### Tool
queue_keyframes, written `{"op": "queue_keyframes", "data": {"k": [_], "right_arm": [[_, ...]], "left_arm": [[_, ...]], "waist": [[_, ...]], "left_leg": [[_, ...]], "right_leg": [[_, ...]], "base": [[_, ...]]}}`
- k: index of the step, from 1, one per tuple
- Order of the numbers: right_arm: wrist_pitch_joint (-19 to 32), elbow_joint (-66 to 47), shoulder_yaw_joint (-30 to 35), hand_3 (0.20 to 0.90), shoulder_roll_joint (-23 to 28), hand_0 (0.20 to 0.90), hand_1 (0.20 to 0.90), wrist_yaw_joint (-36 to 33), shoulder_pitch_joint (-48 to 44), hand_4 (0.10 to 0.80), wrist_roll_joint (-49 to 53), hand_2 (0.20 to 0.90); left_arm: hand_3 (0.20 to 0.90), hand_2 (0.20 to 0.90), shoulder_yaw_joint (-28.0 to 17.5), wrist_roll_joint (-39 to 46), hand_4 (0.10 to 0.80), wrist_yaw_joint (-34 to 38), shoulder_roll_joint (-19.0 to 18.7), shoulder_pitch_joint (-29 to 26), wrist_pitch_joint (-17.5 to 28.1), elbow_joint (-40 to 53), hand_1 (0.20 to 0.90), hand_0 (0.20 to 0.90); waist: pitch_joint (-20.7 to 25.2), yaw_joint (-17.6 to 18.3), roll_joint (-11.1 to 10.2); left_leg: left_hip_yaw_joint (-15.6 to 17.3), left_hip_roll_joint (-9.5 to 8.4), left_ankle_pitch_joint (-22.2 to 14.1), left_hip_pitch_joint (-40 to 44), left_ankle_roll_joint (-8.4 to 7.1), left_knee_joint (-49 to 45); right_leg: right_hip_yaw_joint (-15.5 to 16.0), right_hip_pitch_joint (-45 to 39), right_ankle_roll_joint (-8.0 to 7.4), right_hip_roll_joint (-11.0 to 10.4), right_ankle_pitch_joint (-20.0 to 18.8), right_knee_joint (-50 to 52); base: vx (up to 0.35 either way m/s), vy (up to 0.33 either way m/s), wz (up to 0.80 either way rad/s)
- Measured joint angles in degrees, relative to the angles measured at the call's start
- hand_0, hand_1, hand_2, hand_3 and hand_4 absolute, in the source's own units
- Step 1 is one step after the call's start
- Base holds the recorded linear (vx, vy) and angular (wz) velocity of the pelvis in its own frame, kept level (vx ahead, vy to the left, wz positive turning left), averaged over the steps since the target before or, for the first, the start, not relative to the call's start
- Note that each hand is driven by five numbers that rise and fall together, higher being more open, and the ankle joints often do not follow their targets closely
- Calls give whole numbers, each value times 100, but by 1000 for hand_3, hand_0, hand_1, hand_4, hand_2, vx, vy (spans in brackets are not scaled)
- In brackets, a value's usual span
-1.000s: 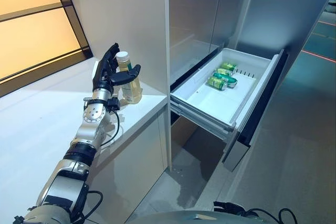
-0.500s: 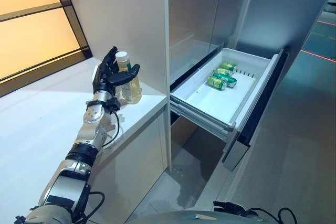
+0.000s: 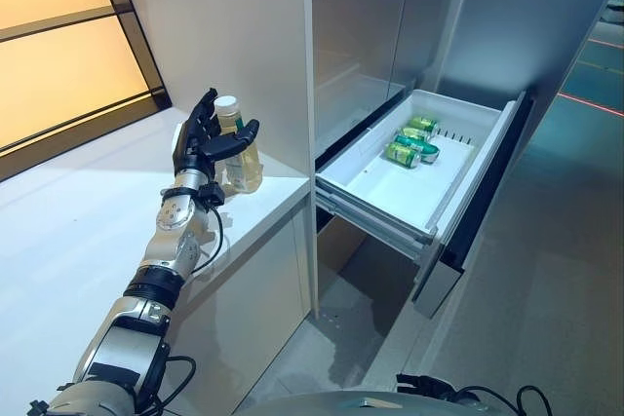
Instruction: Put drinks into fridge and close the fridge
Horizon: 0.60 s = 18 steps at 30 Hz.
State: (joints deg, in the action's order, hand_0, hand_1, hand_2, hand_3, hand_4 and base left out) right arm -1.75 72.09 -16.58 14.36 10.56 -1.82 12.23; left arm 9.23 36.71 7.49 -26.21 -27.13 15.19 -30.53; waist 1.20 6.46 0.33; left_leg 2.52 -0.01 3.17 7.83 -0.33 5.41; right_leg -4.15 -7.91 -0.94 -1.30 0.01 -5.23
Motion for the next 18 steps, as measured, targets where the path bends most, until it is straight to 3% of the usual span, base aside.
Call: {"op": "queue_keyframes", "data": {"k": [7,18], "right_arm": [[2,1,-1,900,0,900,900,0,0,800,2,900],[33,1,4,900,2,900,900,2,9,800,3,900]], "left_arm": [[900,900,1,-579,800,124,-66,-65,4,5,900,900],[900,900,212,-1213,800,-93,-675,-184,-41,59,900,900]], "waist": [[0,-2,1],[0,1,0]], "left_leg": [[0,0,0,-2,0,0],[10,1,0,-14,0,1]], "right_leg": [[1,2,0,0,0,0],[0,15,0,-3,0,0]], "base": [[0,0,0],[0,0,0]]}}
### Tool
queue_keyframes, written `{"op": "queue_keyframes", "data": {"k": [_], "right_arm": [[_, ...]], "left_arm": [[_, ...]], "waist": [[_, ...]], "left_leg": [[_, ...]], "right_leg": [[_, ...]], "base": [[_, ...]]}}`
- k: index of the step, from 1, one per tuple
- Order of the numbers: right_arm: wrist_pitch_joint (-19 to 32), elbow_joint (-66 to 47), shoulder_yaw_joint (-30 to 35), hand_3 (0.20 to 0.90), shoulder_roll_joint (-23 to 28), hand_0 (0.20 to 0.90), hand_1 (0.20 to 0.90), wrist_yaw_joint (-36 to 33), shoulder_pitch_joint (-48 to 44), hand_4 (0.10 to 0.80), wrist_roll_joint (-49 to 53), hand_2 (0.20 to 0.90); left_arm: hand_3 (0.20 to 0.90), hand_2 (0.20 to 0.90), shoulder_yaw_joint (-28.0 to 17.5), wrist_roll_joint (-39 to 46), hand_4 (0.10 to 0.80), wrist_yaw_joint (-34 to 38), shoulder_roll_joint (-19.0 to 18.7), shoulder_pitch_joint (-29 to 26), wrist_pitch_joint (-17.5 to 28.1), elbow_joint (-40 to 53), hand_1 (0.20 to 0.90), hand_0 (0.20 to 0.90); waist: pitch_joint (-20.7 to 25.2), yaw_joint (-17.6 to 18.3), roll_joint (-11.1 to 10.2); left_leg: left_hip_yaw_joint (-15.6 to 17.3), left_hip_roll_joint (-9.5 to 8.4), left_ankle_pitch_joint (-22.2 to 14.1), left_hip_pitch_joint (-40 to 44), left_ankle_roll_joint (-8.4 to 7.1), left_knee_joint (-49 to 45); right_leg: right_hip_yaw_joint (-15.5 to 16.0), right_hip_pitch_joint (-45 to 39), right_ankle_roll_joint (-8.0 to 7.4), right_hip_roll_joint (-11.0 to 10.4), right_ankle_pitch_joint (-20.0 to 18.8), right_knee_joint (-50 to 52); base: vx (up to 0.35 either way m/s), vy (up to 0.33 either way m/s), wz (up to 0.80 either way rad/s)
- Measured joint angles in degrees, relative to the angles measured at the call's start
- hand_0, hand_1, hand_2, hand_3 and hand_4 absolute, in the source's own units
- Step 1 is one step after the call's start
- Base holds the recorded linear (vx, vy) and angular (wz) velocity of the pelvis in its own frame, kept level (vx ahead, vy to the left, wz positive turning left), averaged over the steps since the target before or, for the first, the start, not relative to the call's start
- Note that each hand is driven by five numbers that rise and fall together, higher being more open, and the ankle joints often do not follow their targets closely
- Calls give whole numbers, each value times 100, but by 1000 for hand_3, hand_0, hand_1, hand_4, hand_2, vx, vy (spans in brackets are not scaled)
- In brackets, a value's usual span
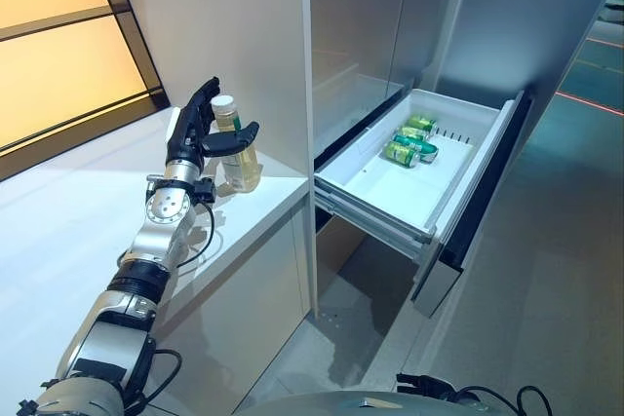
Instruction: Put drinks into fridge and close the fridge
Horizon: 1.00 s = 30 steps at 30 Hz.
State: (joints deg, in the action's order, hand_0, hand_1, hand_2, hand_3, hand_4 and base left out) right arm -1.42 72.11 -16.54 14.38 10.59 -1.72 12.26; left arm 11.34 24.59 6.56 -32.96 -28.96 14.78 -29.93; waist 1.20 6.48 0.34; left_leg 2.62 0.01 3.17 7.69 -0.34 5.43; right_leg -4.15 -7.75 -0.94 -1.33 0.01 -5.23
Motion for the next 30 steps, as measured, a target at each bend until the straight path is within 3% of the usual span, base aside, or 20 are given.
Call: {"op": "queue_keyframes", "data": {"k": [15,21,30], "right_arm": [[15,2,-2,900,0,900,900,-2,6,800,-1,900],[8,2,-3,900,0,900,900,-4,4,800,-3,900],[-16,0,-3,900,-1,900,900,-5,-4,800,-5,900]], "left_arm": [[900,900,7,468,800,-330,-68,-2,-206,76,900,900],[900,900,-2,1378,800,-501,217,11,-510,97,900,900],[900,900,-12,1544,800,-625,327,13,-521,92,900,900]], "waist": [[-1,-17,-1],[-5,-34,-4],[-8,-22,-4]], "left_leg": [[-2,0,0,-6,0,0],[-5,-2,0,-5,0,0],[-4,-1,0,-2,0,0]], "right_leg": [[3,6,0,-1,0,0],[5,4,0,-3,0,0],[5,2,0,-1,0,0]], "base": [[0,0,0],[0,0,0],[0,0,0]]}}
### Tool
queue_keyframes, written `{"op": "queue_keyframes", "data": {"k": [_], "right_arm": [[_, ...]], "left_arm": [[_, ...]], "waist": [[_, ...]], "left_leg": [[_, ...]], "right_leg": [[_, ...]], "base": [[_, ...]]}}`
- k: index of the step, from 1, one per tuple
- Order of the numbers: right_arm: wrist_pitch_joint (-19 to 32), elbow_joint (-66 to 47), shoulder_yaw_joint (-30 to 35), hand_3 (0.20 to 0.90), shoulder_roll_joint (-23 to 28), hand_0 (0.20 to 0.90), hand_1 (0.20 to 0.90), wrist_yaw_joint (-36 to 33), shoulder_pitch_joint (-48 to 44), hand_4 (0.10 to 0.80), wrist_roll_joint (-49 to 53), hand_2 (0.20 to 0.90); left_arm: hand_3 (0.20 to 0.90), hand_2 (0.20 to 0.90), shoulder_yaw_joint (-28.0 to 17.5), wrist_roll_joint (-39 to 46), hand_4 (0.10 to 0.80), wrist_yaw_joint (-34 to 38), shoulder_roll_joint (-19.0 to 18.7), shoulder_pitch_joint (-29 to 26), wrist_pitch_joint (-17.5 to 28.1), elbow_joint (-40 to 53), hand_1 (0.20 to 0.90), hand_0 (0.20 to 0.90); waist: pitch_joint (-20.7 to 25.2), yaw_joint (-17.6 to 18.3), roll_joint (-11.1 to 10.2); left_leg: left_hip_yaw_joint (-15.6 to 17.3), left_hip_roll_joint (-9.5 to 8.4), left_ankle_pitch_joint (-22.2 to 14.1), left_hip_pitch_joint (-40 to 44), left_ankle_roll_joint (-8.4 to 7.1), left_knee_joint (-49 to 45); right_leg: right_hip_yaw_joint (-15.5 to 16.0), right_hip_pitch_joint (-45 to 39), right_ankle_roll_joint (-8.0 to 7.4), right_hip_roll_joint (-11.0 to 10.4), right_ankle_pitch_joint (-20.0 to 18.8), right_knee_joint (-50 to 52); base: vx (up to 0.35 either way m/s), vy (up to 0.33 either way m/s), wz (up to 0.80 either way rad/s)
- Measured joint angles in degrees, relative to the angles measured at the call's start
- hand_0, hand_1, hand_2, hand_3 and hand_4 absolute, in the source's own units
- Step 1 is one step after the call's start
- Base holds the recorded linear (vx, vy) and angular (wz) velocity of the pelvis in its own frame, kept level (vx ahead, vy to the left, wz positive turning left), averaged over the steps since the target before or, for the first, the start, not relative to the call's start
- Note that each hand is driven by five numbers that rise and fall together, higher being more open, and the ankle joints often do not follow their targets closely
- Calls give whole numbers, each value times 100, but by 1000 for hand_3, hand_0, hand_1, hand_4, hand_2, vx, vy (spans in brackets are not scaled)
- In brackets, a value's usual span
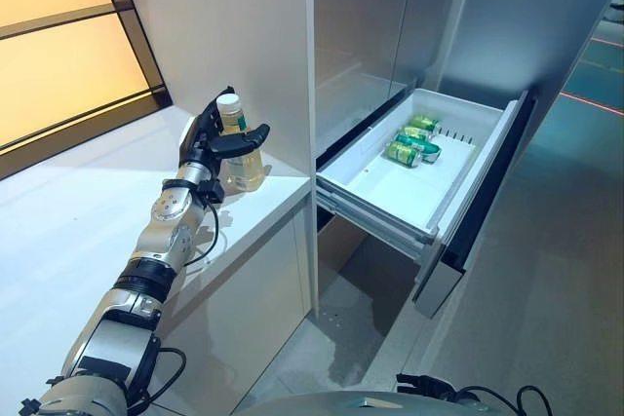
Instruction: Put drinks into fridge and close the fridge
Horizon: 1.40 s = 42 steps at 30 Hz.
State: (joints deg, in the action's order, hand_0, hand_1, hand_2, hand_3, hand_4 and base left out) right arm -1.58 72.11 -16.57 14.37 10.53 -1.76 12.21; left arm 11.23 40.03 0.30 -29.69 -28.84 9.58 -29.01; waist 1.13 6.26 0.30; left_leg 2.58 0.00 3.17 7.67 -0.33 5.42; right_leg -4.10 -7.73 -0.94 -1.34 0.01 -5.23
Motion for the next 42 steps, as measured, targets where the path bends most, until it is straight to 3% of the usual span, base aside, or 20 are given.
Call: {"op": "queue_keyframes", "data": {"k": [10,23,24,25,29,36,42], "right_arm": [[0,0,0,900,0,900,900,0,-2,800,-1,900],[7,0,0,900,0,900,900,0,-2,800,2,900],[7,0,0,900,0,900,900,0,-2,800,2,900],[7,0,0,900,0,900,900,-1,-3,800,2,900],[12,-2,0,900,0,900,900,-3,-14,800,5,900],[16,-26,-7,900,-12,900,900,-3,-49,800,3,900],[105,-311,-258,900,20,900,900,0,-48,800,-10,900]], "left_arm": [[900,900,0,22,800,-65,-1,-1,-49,-221,900,900],[900,900,20,-877,800,174,-8,-1,-105,-357,900,900],[439,505,20,-879,339,174,-8,-1,-105,-357,505,505],[200,300,20,-874,100,175,-7,-1,-106,-357,300,300],[200,300,20,-696,100,177,15,-1,-61,-347,300,300],[200,300,-202,740,100,130,422,98,74,-263,300,300],[200,300,-255,1422,100,28,625,359,77,482,300,300]], "waist": [[-2,6,4],[-3,2,4],[-3,0,4],[-4,-5,5],[-51,-4,9],[-133,-29,-39],[-291,-66,-108]], "left_leg": [[12,1,0,1,0,0],[14,0,-1,0,-1,0],[14,0,-1,0,-1,0],[14,1,-1,-1,-1,0],[14,1,-1,1,-2,0],[14,-2,-4,0,3,-1],[12,-2,-3,10,3,-2]], "right_leg": [[-7,4,0,0,0,0],[-12,7,-1,2,-1,0],[-12,7,-1,2,0,0],[-11,7,-1,2,0,0],[-12,7,-6,2,-4,0],[-13,8,-8,-2,-6,0],[-11,-17,-8,-4,-12,0]], "base": [[0,0,0],[0,0,0],[0,0,0],[0,0,0],[0,0,0],[0,0,0],[0,0,0]]}}
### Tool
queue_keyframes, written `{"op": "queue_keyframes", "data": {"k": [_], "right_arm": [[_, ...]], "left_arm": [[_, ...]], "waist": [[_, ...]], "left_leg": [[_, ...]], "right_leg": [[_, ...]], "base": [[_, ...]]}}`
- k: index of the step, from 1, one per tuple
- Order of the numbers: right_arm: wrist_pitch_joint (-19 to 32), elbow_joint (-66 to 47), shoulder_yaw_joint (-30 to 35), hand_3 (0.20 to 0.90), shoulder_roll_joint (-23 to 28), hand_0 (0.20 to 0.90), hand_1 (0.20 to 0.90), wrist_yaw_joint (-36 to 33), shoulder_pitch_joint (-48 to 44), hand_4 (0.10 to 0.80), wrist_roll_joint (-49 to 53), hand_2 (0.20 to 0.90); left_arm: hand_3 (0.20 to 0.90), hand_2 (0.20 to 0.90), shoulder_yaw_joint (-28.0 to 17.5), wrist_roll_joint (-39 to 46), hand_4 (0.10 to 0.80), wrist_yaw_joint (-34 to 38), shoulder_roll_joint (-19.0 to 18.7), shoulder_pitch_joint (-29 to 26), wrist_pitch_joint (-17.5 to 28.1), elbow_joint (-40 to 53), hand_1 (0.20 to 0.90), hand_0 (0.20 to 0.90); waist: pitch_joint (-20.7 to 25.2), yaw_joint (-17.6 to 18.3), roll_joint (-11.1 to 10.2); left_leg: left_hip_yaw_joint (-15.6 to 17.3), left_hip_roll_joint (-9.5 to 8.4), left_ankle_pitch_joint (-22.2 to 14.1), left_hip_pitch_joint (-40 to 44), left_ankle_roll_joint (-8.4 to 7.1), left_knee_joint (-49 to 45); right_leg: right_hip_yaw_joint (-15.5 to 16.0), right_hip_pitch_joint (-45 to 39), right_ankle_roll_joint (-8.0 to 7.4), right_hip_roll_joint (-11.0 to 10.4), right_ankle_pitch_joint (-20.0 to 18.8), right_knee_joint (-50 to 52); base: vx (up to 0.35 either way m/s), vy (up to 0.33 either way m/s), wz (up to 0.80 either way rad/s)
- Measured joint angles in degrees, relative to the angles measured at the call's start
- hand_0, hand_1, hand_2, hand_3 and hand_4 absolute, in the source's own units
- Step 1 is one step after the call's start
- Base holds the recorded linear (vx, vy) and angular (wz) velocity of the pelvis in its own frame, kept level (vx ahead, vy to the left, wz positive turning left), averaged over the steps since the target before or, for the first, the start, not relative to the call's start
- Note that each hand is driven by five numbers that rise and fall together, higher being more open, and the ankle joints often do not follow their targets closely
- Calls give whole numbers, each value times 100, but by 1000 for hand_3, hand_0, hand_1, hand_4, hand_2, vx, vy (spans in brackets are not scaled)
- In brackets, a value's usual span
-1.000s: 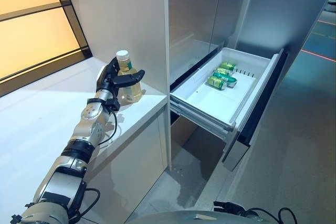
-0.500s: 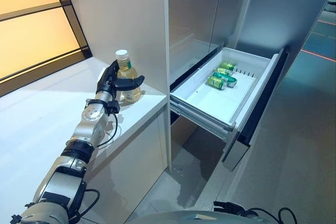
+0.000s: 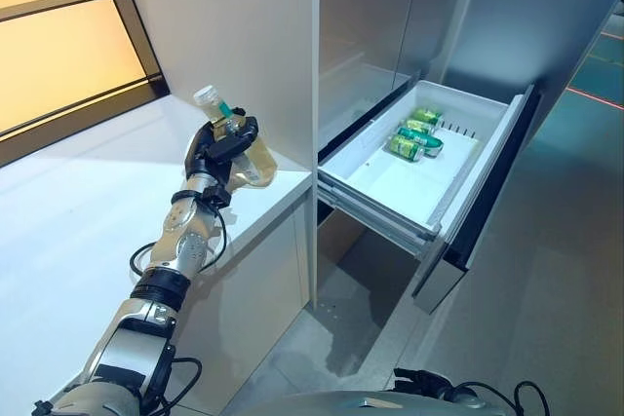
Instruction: Put drinks into fridge and close the fridge
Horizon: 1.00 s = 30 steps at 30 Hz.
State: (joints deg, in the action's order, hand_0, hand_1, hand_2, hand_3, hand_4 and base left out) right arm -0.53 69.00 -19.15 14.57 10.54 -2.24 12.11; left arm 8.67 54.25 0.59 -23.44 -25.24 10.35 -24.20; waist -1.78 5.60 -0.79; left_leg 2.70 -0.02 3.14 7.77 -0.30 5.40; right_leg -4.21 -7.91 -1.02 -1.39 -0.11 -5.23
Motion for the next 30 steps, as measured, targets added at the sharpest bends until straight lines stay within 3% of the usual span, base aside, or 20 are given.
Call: {"op": "queue_keyframes", "data": {"k": [4,9,14,20,30], "right_arm": [[-36,-1865,-664,900,237,900,900,38,285,800,-206,900],[-154,-3941,-866,900,220,900,900,145,314,800,-128,900],[-336,-5564,-819,900,541,900,900,448,361,800,173,900],[-771,-7123,-217,900,1273,900,900,741,71,800,744,900],[-1246,-8074,276,900,1609,900,900,675,-659,800,1876,900]], "left_arm": [[200,300,-19,158,100,15,53,220,-2,1135,300,300],[200,300,22,-69,100,-121,39,272,31,2359,300,300],[200,300,65,-481,100,-434,-291,291,123,3254,300,300],[200,300,214,-469,100,-1175,-604,384,142,3513,300,300],[200,300,518,-462,100,-1839,-851,672,-154,3525,300,300]], "waist": [[-145,-5,-9],[-174,2,16],[-188,-50,37],[-196,-117,52],[-215,-90,81]], "left_leg": [[-9,4,1,-1,1,-2],[-35,0,1,9,1,-10],[-71,-8,3,4,0,-13],[-82,-13,17,2,-2,-23],[-74,-11,17,-5,-6,-30]], "right_leg": [[5,-7,-1,3,-19,0],[43,-27,-2,3,-20,0],[78,-38,-4,1,-18,0],[88,-40,-5,3,-18,1],[75,-29,-4,7,-18,1]], "base": [[-38,-12,1],[-59,-25,2],[-52,-20,4],[-36,-11,1],[-22,-13,-1]]}}
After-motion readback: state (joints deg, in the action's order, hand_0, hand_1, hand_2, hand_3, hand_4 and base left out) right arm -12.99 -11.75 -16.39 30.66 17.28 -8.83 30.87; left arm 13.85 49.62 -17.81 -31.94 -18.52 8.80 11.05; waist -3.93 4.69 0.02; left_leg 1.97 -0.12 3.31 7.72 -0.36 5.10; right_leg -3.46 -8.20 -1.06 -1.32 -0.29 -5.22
